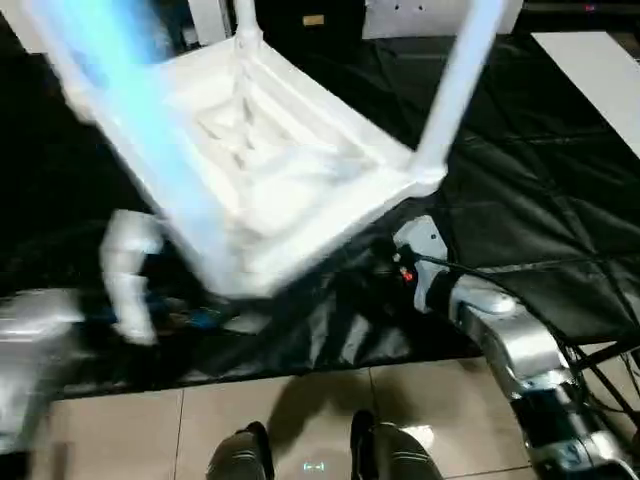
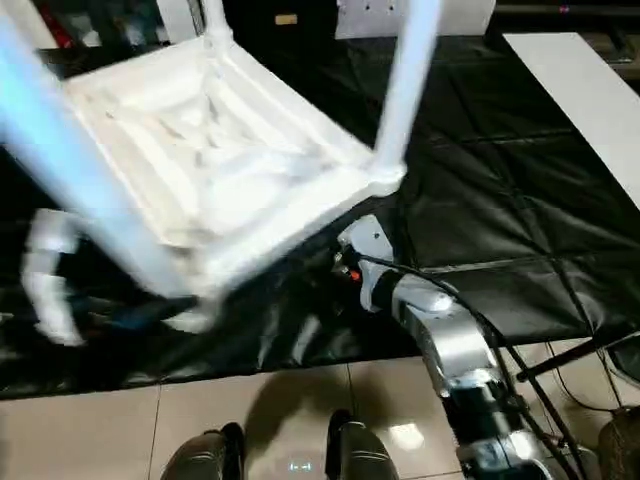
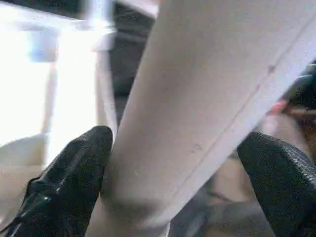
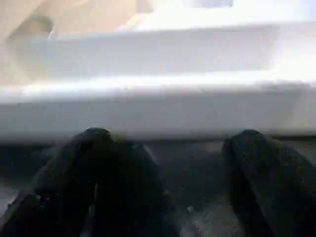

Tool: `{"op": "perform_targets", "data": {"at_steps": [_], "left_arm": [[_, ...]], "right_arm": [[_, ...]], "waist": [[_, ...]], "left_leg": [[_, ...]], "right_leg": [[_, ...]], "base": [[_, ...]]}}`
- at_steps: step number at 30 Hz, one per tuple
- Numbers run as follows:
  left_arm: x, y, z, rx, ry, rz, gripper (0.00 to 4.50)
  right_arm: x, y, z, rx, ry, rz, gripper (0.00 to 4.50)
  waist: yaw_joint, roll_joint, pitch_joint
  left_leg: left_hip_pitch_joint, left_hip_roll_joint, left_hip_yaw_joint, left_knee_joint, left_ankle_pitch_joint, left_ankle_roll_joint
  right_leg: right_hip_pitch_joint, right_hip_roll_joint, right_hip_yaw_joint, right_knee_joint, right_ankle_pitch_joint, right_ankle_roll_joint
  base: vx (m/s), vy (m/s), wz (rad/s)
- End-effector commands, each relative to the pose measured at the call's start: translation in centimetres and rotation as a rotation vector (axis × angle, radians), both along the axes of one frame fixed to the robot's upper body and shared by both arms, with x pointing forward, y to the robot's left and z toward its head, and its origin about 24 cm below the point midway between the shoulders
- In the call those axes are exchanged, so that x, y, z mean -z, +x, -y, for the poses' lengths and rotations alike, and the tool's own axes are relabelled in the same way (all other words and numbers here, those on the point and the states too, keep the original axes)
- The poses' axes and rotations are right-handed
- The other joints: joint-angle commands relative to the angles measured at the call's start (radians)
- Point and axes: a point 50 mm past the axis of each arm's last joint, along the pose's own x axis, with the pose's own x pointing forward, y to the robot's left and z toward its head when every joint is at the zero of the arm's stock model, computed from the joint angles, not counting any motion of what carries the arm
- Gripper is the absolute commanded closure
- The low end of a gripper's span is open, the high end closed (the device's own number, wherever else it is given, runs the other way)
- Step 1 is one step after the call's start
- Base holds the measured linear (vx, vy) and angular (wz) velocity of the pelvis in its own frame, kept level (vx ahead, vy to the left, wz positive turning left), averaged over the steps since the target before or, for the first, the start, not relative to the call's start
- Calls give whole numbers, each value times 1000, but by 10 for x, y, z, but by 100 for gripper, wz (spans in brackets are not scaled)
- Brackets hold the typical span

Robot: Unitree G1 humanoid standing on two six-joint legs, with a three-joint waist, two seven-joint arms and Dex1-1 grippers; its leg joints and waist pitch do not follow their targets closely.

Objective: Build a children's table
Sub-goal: Rotate table base

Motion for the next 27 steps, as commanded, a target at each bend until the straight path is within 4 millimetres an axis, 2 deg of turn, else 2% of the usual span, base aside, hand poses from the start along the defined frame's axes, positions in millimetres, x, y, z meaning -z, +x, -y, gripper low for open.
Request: {"op": "perform_targets", "data": {"at_steps": [1,4,6,7,9,13,17,22,27], "left_arm": [[-2,-6,23,89,-31,10,4],[-2,-7,43,139,-74,11,4],[-2,-7,49,150,-83,12,4],[-2,-4,62,157,-107,23,4],[-4,2,81,167,-142,46,4],[-6,8,98,168,-166,70,4],[-8,18,118,179,-176,100,4],[-13,25,131,168,-201,130,4],[-12,34,135,127,-193,172,4]], "right_arm": [[3,3,3,32,-12,3,0],[0,7,0,37,-1,17,0],[-1,8,-1,39,0,22,0],[-3,10,-4,37,2,33,0],[-5,13,-8,30,1,44,0],[-5,17,-11,26,-7,56,0],[-7,23,-16,29,-13,76,0],[-7,27,-19,30,-10,79,0],[-5,29,-23,27,-5,87,0]], "waist": [[-2,2,-77],[-6,-6,-82],[-9,-5,-83],[-15,-6,-85],[-19,-8,-87],[-23,-10,-97],[-27,-8,-99],[-29,-10,-101],[-29,-8,-99]], "left_leg": [[19,45,-12,-64,-231,57],[14,37,-11,-60,-223,63],[16,37,-12,-59,-220,64],[11,36,-12,-58,-207,69],[12,37,-10,-55,-200,76],[6,35,-12,-50,-174,89],[7,33,-9,-47,-167,104],[6,34,-10,-45,-168,113],[6,35,-11,-44,-181,119]], "right_leg": [[67,-71,54,-57,-408,-176],[74,-70,50,-62,-452,-148],[71,-70,49,-63,-460,-144],[75,-68,48,-62,-446,-142],[73,-66,48,-63,-433,-145],[82,-67,45,-54,-377,-162],[81,-63,41,-59,-370,-172],[84,-65,41,-55,-340,-191],[84,-65,37,-60,-362,-186]], "base": [[0,0,0],[0,0,0],[0,0,0],[0,0,0],[0,0,0],[0,0,0],[0,0,0],[0,0,0],[0,0,0]]}}
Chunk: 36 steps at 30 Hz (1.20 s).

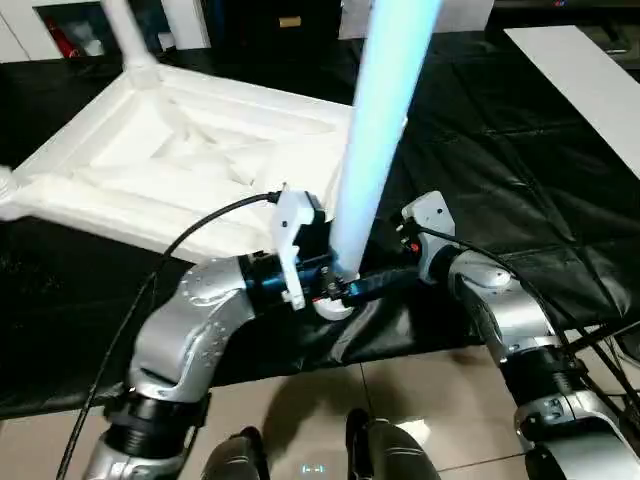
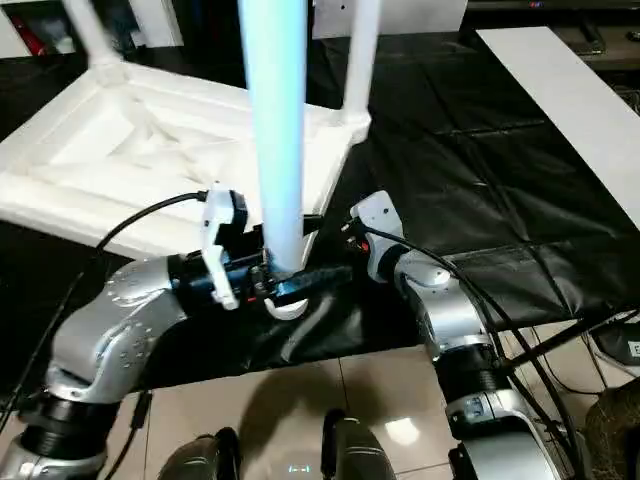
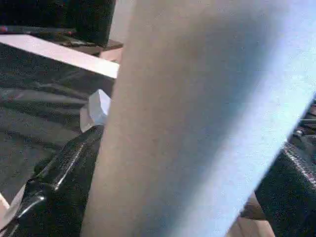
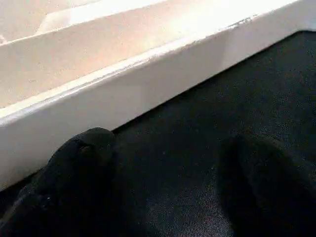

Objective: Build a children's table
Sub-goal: Rotate table base

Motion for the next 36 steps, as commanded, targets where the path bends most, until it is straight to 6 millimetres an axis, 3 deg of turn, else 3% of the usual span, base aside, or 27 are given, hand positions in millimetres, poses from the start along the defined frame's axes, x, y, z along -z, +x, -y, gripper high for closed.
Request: {"op": "perform_targets", "data": {"at_steps": [1,5,11,16,19,20,26,29,33,34,36], "left_arm": [[-4,-5,21,69,-2,41,4],[-1,-1,18,47,28,58,4],[10,9,-25,78,218,77,4],[18,16,-59,160,373,50,4],[22,27,-75,167,500,79,39],[22,30,-78,164,535,93,39],[20,48,-87,163,663,151,83],[19,54,-89,177,713,184,125],[17,66,-89,218,767,229,143],[17,68,-88,215,772,236,167],[17,70,-87,218,785,243,175]], "right_arm": [[-4,-1,-29,-101,36,32,0],[-5,0,-25,-83,30,39,0],[-19,-2,11,-80,33,77,0],[-33,-20,34,-222,-14,125,0],[-41,-31,44,-315,-38,130,0],[-42,-35,46,-339,-44,127,0],[-48,-56,48,-509,-61,78,0],[-49,-67,47,-589,-59,39,0],[-49,-82,44,-695,-55,-23,0],[-49,-83,43,-701,-52,-28,0],[-49,-84,42,-710,-46,-35,0]], "waist": [[12,-4,-95],[12,-3,-95],[14,-3,-93],[31,6,-94],[36,8,-93],[40,7,-90],[54,1,-92],[57,-1,-90],[62,-5,-93],[63,-5,-94],[63,-4,-94]], "left_leg": [[4,31,-10,-49,-186,112],[9,33,-11,-50,-188,113],[12,31,-12,-51,-202,110],[21,36,-9,-53,-187,112],[21,36,-11,-54,-200,109],[24,35,-9,-55,-218,113],[19,35,-13,-54,-232,93],[19,31,-13,-54,-232,101],[14,29,-14,-52,-225,102],[13,30,-15,-52,-220,99],[12,29,-15,-51,-215,96]], "right_leg": [[87,-68,41,-63,-374,-178],[83,-67,41,-62,-372,-179],[82,-68,42,-63,-405,-156],[76,-63,46,-57,-363,-175],[78,-66,47,-56,-358,-187],[74,-61,47,-66,-385,-171],[80,-71,47,-66,-452,-144],[77,-69,46,-76,-490,-120],[79,-71,43,-78,-509,-101],[80,-73,42,-76,-508,-103],[78,-73,41,-77,-507,-108]], "base": [[0,0,0],[0,0,0],[0,0,0],[0,0,0],[0,0,0],[0,0,0],[0,0,0],[0,0,0],[0,0,0],[0,0,0],[0,0,0]]}}
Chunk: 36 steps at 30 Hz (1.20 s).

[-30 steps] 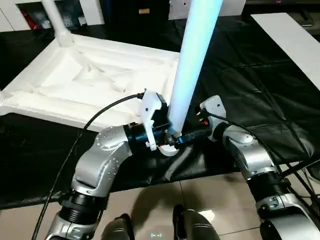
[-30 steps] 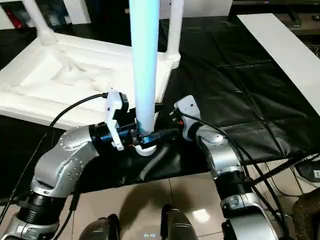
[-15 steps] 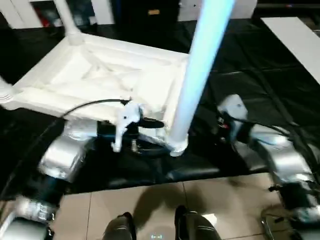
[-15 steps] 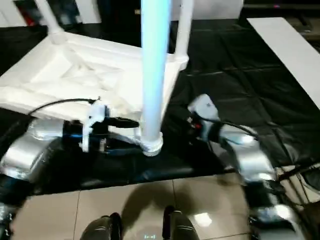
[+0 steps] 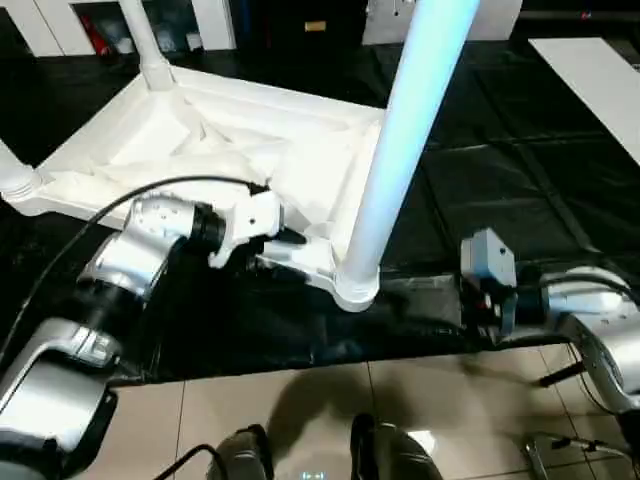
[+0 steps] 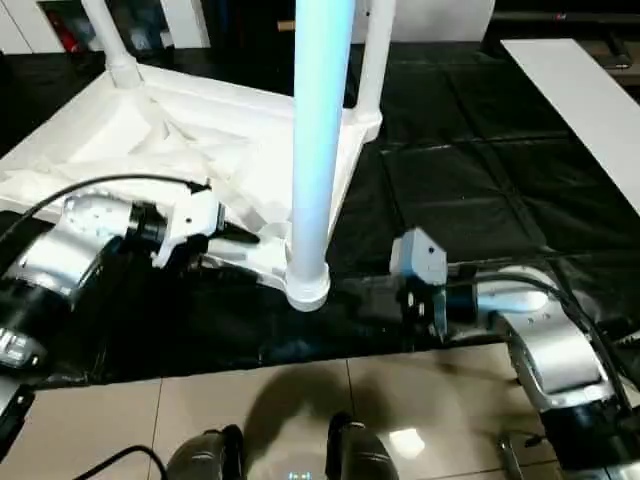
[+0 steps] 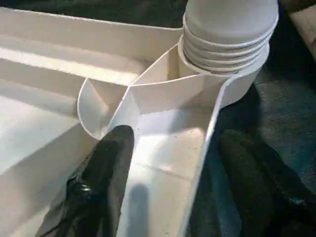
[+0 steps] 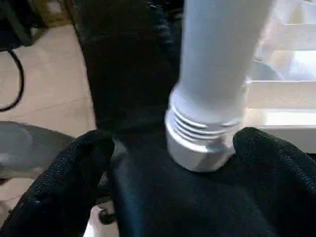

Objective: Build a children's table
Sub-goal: Rotate table base

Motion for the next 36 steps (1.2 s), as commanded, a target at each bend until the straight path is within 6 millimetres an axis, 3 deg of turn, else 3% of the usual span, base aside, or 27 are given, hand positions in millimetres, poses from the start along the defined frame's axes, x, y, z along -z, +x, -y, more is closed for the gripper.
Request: {"op": "perform_targets", "data": {"at_steps": [1,11,18,23,33,36], "left_arm": [[3,1,2,26,44,8,183],[5,6,4,86,82,-26,274],[8,8,6,105,81,-61,344],[11,9,7,110,99,-74,372],[14,6,10,101,57,-274,440],[22,8,13,10,43,-289,446]], "right_arm": [[-2,-5,-3,-39,6,-17,0],[-3,-9,-3,-54,8,-46,0],[1,-12,-4,-61,15,-67,0],[0,-12,-5,-67,18,-71,0],[-3,-9,-5,-41,43,-50,0],[-6,-4,-4,-7,55,-24,0]], "waist": [[9,-8,-95],[16,-7,-94],[26,-7,-95],[30,-7,-94],[28,-4,-98],[22,-5,-97]], "left_leg": [[12,30,-14,-59,-215,96],[12,29,-14,-60,-213,95],[13,30,-14,-60,-212,97],[12,31,-16,-62,-212,95],[8,33,-15,-61,-174,107],[7,31,-13,-60,-173,108]], "right_leg": [[78,-74,41,-82,-505,-114],[78,-73,38,-86,-516,-106],[79,-73,38,-86,-499,-120],[81,-76,37,-85,-490,-120],[89,-79,39,-74,-399,-170],[89,-77,39,-75,-388,-180]], "base": [[0,0,0],[0,0,0],[0,0,0],[0,0,0],[0,0,0],[0,0,0]]}}
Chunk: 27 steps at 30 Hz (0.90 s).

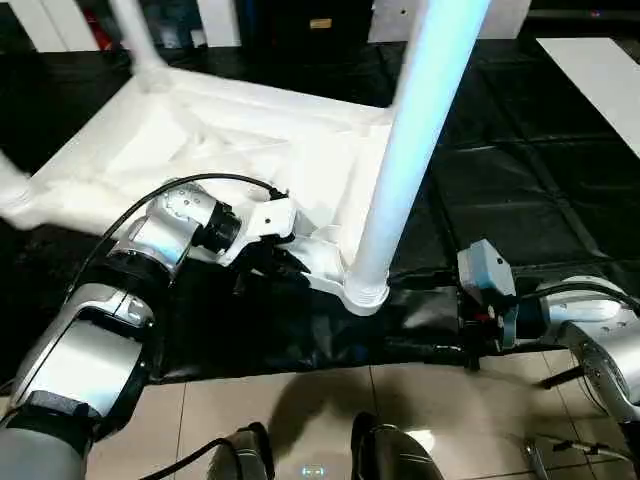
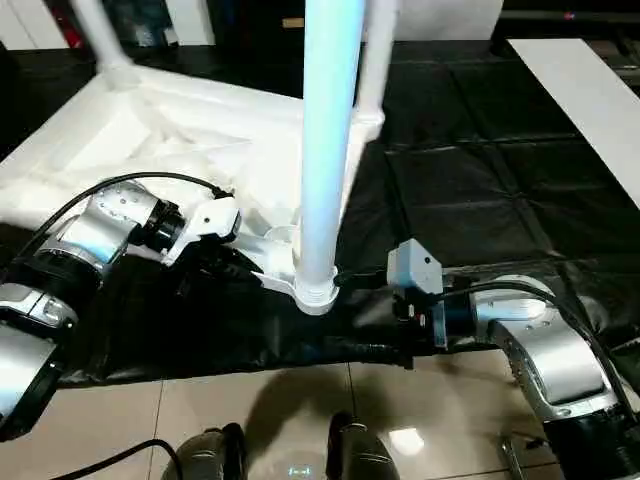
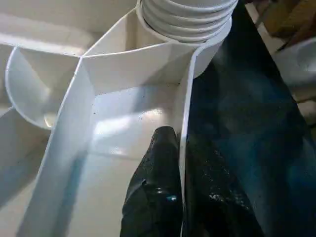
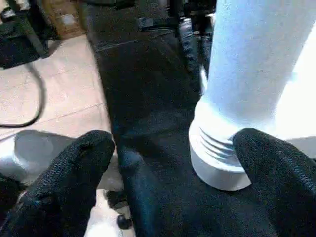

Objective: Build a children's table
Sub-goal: Rotate table base, then rotate leg to tighten

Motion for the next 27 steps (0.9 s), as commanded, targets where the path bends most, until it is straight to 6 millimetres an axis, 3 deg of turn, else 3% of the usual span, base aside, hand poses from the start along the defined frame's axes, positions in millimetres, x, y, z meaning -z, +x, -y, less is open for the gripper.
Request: {"op": "perform_targets", "data": {"at_steps": [1,6,7,9,10,13,15,16,18,19,20,22,23,27], "left_arm": [[15,0,3,-123,-36,-31,449],[26,0,3,-228,-21,21,449],[27,-1,2,-239,-14,39,449],[26,-7,4,-213,-40,41,449],[25,-11,5,-178,-50,60,449],[25,-25,6,-34,-55,124,449],[26,-30,6,7,-54,138,449],[25,-35,7,52,-68,137,449],[24,-40,8,79,-83,128,449],[23,-41,9,88,-86,125,450],[23,-42,9,93,-85,121,450],[23,-44,7,105,-66,122,450],[23,-45,7,110,-60,124,450],[21,-47,6,136,-54,124,450]], "right_arm": [[-8,6,-2,30,18,58,0],[-9,16,4,118,8,93,0],[-9,19,5,143,6,97,0],[-8,24,7,190,0,100,0],[-8,25,7,198,2,99,0],[-9,27,5,200,30,91,0],[-9,28,2,178,54,84,0],[-9,28,-1,134,78,68,0],[-7,27,-4,62,96,40,0],[-7,27,-4,43,98,32,28],[-6,28,-4,35,99,28,35],[-6,30,-7,-10,107,5,38],[-6,31,-8,-29,111,-5,62],[-5,34,-11,-100,117,-51,93]], "waist": [[11,-7,-95],[1,-8,-83],[-3,-8,-80],[-9,-9,-80],[-12,-12,-83],[-16,-8,-87],[-18,-4,-87],[-16,-13,-92],[-13,-10,-96],[-9,-7,-95],[-9,-11,-96],[-5,-7,-98],[-4,-10,-102],[-2,-8,-102]], "left_leg": [[8,29,-12,-52,-177,108],[14,24,-14,-55,-222,95],[18,20,-14,-54,-239,87],[16,19,-19,-57,-240,77],[24,20,-18,-57,-248,77],[22,29,-20,-63,-251,87],[27,31,-16,-62,-255,93],[24,32,-15,-61,-240,99],[22,37,-14,-62,-218,107],[24,40,-11,-62,-211,114],[22,39,-10,-61,-206,117],[22,41,-10,-62,-191,117],[21,41,-10,-60,-188,117],[19,41,-10,-59,-184,116]], "right_leg": [[88,-75,40,-73,-406,-177],[82,-73,31,-93,-570,-119],[81,-73,27,-105,-639,-88],[87,-78,26,-108,-677,-67],[80,-74,26,-114,-691,-57],[79,-78,30,-106,-647,-68],[72,-75,34,-102,-612,-87],[77,-79,36,-95,-588,-97],[79,-79,38,-86,-544,-114],[76,-78,40,-85,-521,-126],[77,-77,41,-83,-511,-130],[78,-77,41,-75,-476,-151],[81,-78,41,-72,-465,-158],[82,-79,41,-69,-455,-167]], "base": [[0,0,0],[0,0,0],[0,0,0],[0,0,0],[0,0,0],[0,0,0],[0,0,0],[0,0,0],[0,0,0],[0,0,0],[0,0,0],[0,0,0],[0,0,0],[0,0,0]]}}
